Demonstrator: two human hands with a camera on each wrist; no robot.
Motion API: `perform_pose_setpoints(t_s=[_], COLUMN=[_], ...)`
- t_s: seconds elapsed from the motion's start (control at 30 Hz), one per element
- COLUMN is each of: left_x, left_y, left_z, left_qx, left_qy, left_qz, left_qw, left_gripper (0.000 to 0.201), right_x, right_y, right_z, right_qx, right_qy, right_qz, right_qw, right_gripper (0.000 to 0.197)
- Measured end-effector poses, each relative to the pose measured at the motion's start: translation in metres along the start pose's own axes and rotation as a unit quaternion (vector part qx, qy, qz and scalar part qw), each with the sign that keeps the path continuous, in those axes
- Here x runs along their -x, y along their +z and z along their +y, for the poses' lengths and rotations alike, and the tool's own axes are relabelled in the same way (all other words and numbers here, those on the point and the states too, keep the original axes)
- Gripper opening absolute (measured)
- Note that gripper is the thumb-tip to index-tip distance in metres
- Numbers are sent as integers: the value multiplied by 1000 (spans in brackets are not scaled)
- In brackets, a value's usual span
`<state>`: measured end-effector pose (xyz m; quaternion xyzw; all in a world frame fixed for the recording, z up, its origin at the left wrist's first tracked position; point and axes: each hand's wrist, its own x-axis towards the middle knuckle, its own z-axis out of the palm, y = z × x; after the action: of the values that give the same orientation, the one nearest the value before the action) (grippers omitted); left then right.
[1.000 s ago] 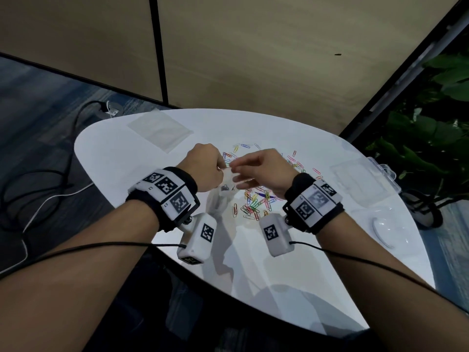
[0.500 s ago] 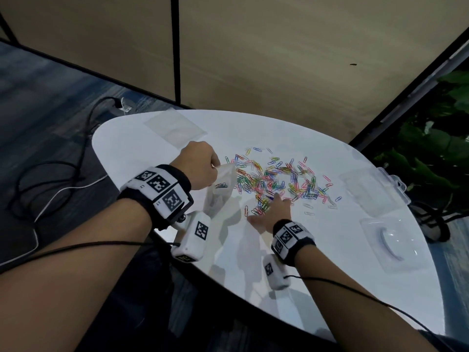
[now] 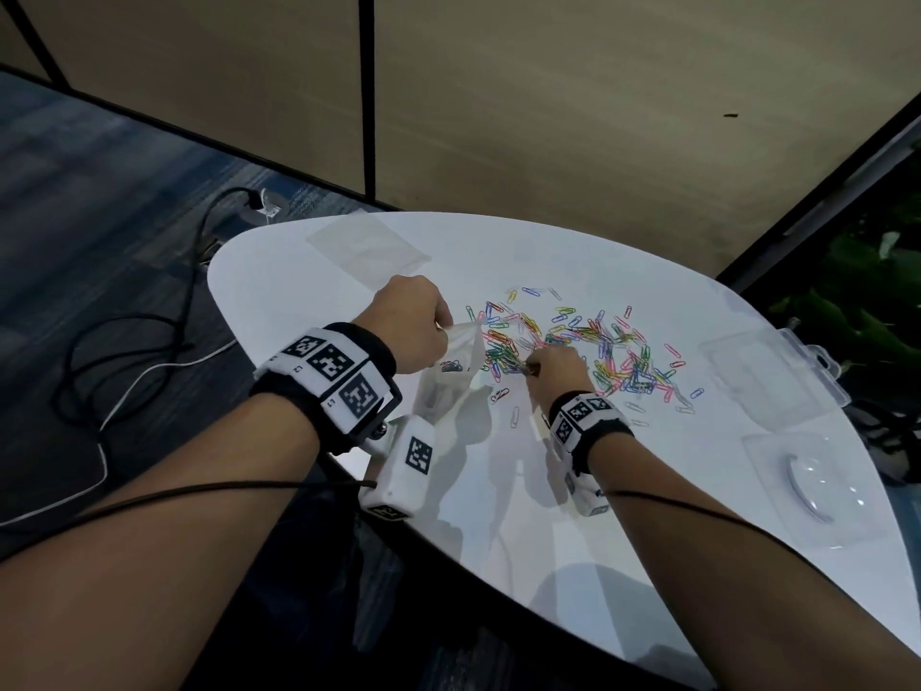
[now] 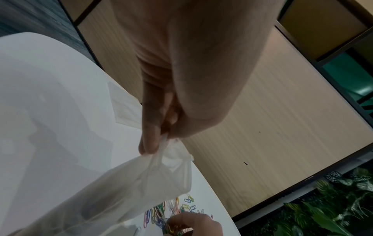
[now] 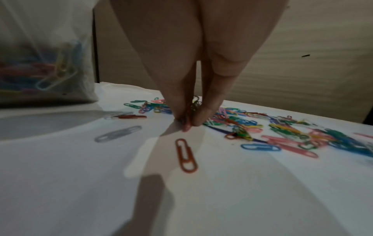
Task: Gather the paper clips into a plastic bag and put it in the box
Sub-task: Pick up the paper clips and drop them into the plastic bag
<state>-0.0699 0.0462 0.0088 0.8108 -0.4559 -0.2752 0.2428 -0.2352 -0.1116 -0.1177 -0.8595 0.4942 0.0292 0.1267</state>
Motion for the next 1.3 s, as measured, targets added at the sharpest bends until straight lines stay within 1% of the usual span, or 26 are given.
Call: perform_pose_setpoints(t_s=[0.07, 0.13, 0.2, 0.27, 0.3, 0.33, 0.37, 0.4, 0.43, 0.5, 0.53, 0.6, 0.73, 0.8, 0.9, 0.93, 0.97, 1.0, 1.03, 1.07, 1.13, 1.17, 1.2, 1.23, 1.27, 1.3], left_x=[0, 0, -1, -2, -2, -2, -3, -4, -4, -5, -5, -6, -5, -5, -5, -5, -5, -4, -4, -4, -3, -3, -2, -2, -2, -3], left_y=[1, 2, 3, 5, 5, 6, 7, 9, 10, 12, 13, 15, 15, 14, 9, 7, 5, 3, 1, -1, -7, -9, -11, -13, -14, -15], left_z=[2, 3, 4, 6, 7, 9, 11, 13, 15, 18, 19, 20, 20, 18, 14, 13, 11, 9, 6, 3, -4, -7, -11, -14, -17, -20], left_qx=[-3, -7, -8, -7, -6, -7, -8, -12, -14, -17, -17, -10, 4, 14, 16, 16, 17, 19, 21, 24, 26, 27, 28, 30, 32, 33], left_qy=[-1, 0, 1, 0, 0, -1, -1, -1, 0, 1, 1, -1, -4, -8, -16, -18, -21, -26, -32, -38, -46, -50, -55, -60, -65, -69], left_qz=[-1, -2, -1, -1, -1, -2, -3, -3, -3, -3, -3, 0, 19, 23, 26, 30, 36, 42, 48, 54, 65, 69, 74, 80, 86, 91], left_qw=[1000, 1000, 1000, 1000, 1000, 1000, 1000, 1000, 1000, 1000, 1000, 1000, 1000, 1000, 999, 999, 999, 999, 998, 998, 996, 996, 995, 995, 994, 993], left_gripper=[31, 32, 32, 31, 31, 30, 30, 30, 30, 29, 28, 26, 24, 24, 24, 23, 23, 23, 24, 25, 26, 26, 26, 26, 25, 25], right_x=[1, 0, 0, 2, 4, 7, 11, 18, 26, 38, 43, 49, 47, 45, 45, 45, 44, 40, 36, 33, 21, 15, 7, -3, -15, -26], right_y=[-9, -17, -24, -35, -42, -50, -59, -69, -78, -89, -91, -88, -75, -70, -76, -81, -86, -88, -93, -98, -102, -101, -94, -84, -71, -58], right_z=[7, 21, 36, 43, 44, 41, 36, 26, 16, -5, -16, -36, -64, -73, -83, -86, -88, -88, -87, -84, -74, -69, -63, -58, -54, -53], right_qx=[-54, -142, -286, -447, -539, -623, -684, -722, -742, -757, -751, -715, -574, -455, -288, -231, -203, -219, -279, -369, -501, -533, -538, -511, -439, -327], right_qy=[37, 92, 158, 208, 220, 216, 200, 175, 149, 110, 94, 62, 34, 9, -61, -96, -124, -137, -132, -109, -75, -61, -45, -31, -29, -45], right_qz=[5, 17, 5, -17, -18, -28, -46, -73, -102, -150, -171, -188, -125, -77, -62, -81, -106, -130, -151, -163, -141, -123, -107, -94, -85, -80], right_qw=[998, 985, 945, 870, 812, 751, 700, 666, 646, 626, 630, 670, 808, 887, 954, 965, 966, 957, 939, 909, 851, 835, 835, 854, 894, 941], right_gripper=[13, 13, 11, 9, 10, 13, 15, 14, 13, 12, 12, 14, 6, 17, 20, 20, 20, 19, 17, 18, 20, 19, 18, 18, 20, 24])
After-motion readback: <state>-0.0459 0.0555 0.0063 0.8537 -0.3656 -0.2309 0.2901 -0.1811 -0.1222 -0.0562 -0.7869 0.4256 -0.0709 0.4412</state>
